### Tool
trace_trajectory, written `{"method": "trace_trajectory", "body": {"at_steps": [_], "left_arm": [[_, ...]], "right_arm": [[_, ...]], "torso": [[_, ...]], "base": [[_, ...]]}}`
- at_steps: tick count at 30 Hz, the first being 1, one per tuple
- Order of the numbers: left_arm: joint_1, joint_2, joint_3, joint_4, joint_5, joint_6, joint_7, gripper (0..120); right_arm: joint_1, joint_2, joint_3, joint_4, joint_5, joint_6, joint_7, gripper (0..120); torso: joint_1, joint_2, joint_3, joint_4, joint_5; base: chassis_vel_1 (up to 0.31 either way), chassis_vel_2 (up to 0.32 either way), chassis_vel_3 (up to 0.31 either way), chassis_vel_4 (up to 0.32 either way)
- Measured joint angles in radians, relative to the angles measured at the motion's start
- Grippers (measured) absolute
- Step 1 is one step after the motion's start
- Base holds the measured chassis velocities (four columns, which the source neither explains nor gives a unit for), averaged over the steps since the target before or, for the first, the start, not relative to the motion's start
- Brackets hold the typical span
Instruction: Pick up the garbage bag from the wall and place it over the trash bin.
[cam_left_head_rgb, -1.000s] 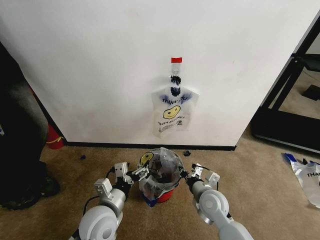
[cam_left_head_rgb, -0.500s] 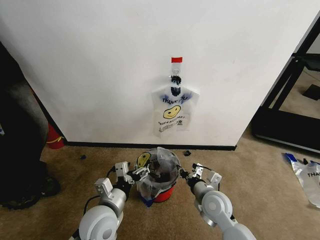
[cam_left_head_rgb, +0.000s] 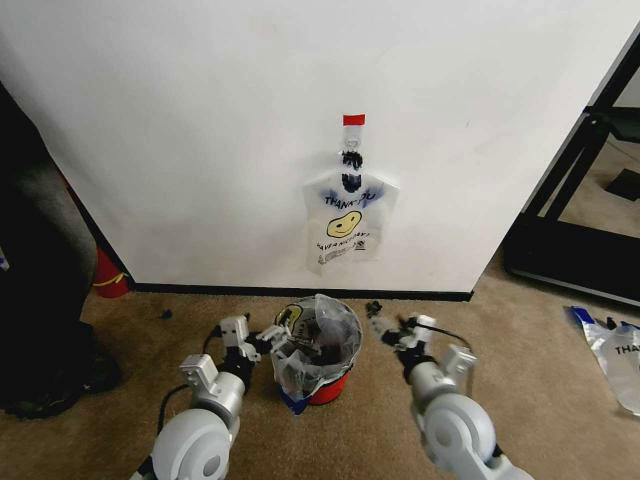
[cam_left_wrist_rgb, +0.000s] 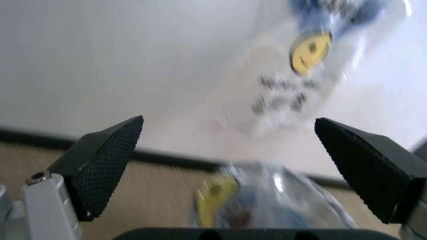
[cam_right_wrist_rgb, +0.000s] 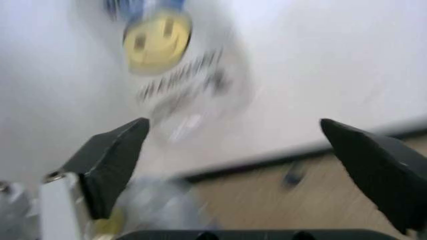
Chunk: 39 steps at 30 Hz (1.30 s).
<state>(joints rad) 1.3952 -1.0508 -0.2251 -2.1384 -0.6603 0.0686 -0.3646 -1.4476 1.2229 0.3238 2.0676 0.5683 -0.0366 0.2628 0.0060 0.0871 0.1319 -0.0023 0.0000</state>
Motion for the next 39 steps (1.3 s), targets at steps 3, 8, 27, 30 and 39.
{"method": "trace_trajectory", "body": {"at_steps": [3, 8, 27, 30, 39], "left_arm": [[0.004, -0.006, -0.017, 0.008, 0.03, -0.024, 0.013, 100], [0.045, -0.011, -0.092, 0.03, 0.093, -0.127, 0.074, 100], [0.312, -0.032, -0.281, -0.006, 0.322, -0.4, 0.166, 100], [0.351, -0.049, -0.289, -0.009, 0.358, -0.435, 0.167, 100], [0.388, -0.077, -0.294, -0.01, 0.42, -0.485, 0.164, 100]], "right_arm": [[-0.044, 0.007, 0.04, 0.018, -0.075, 0.053, -0.025, 99], [-0.241, 0.062, 0.148, 0.076, -0.314, 0.246, -0.083, 100], [-0.457, 0.164, 0.202, 0.176, -0.442, 0.383, -0.103, 100], [-0.463, 0.176, 0.2, 0.156, -0.468, 0.421, -0.106, 100], [-0.468, 0.168, 0.186, 0.164, -0.477, 0.437, -0.126, 100]], "torso": [[0.0, 0.0, 0.0, 0.0, -0.0001], [0.0, 0.0, 0.0, -0.0003, 0.0], [0.0, 0.0, 0.0, 0.0, -0.0001], [0.0, 0.0, 0.0, 0.0001, 0.0], [0.0, 0.0, 0.0, 0.0, 0.0]], "base": [[0.0, 0.0, 0.0, 0.0], [0.0, 0.0, 0.0, 0.0], [0.0, 0.0, 0.0, 0.0], [0.0, 0.0, 0.0, 0.0], [0.0, 0.0, 0.0, 0.0]]}}
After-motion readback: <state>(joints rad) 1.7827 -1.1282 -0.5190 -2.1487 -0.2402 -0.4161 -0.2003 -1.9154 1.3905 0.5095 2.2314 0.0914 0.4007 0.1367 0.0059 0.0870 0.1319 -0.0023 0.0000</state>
